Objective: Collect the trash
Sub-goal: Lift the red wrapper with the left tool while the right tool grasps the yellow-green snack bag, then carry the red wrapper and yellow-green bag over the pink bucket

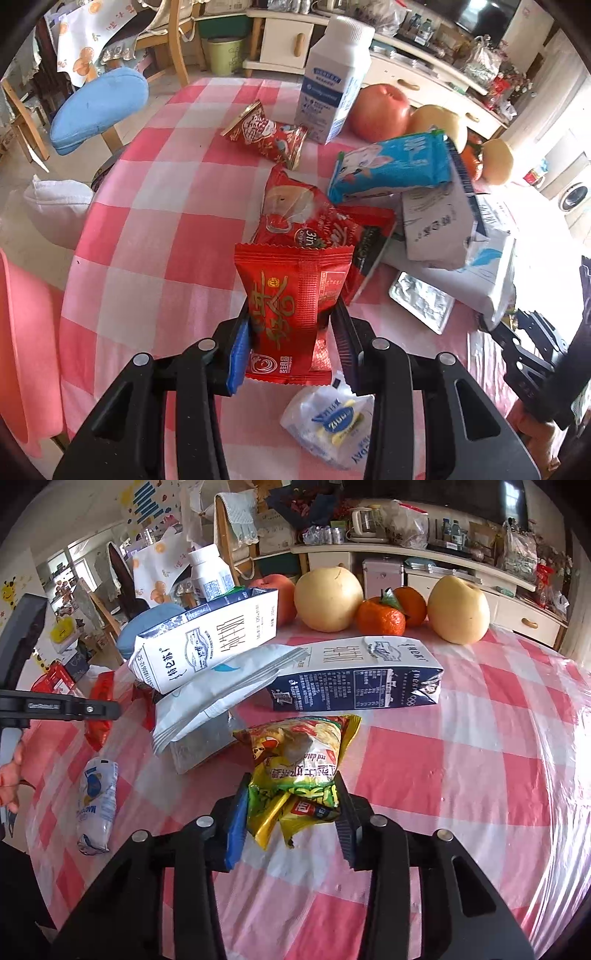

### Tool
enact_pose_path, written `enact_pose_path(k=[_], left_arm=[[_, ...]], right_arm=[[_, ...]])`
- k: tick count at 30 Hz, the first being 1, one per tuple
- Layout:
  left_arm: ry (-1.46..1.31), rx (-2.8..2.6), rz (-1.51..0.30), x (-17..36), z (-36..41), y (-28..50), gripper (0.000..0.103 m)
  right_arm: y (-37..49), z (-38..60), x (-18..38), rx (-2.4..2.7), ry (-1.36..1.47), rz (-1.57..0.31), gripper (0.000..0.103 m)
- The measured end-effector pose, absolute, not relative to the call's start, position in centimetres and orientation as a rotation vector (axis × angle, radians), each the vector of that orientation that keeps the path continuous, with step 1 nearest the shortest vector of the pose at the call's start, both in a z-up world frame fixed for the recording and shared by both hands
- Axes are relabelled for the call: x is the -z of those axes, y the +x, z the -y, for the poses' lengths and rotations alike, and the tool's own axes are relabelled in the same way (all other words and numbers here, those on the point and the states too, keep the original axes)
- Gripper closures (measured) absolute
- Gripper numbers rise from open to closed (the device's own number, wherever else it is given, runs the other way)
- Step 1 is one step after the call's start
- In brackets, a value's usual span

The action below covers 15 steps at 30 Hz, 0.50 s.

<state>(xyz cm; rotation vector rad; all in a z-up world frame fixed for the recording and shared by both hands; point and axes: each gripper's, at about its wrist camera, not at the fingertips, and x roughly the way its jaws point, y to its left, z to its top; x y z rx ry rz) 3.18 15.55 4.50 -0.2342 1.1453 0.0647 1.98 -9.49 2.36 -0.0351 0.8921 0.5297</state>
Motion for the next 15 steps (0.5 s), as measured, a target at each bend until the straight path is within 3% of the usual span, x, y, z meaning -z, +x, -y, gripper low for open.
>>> enact_pose_path(k=[15], left_arm=[[-0.282, 0.03, -1.08, -7.1, -16.6, 0.3, 0.061]], right_arm=[[-1.3, 12.5, -4.0, -0.375, 0.071, -0.817, 0.065]])
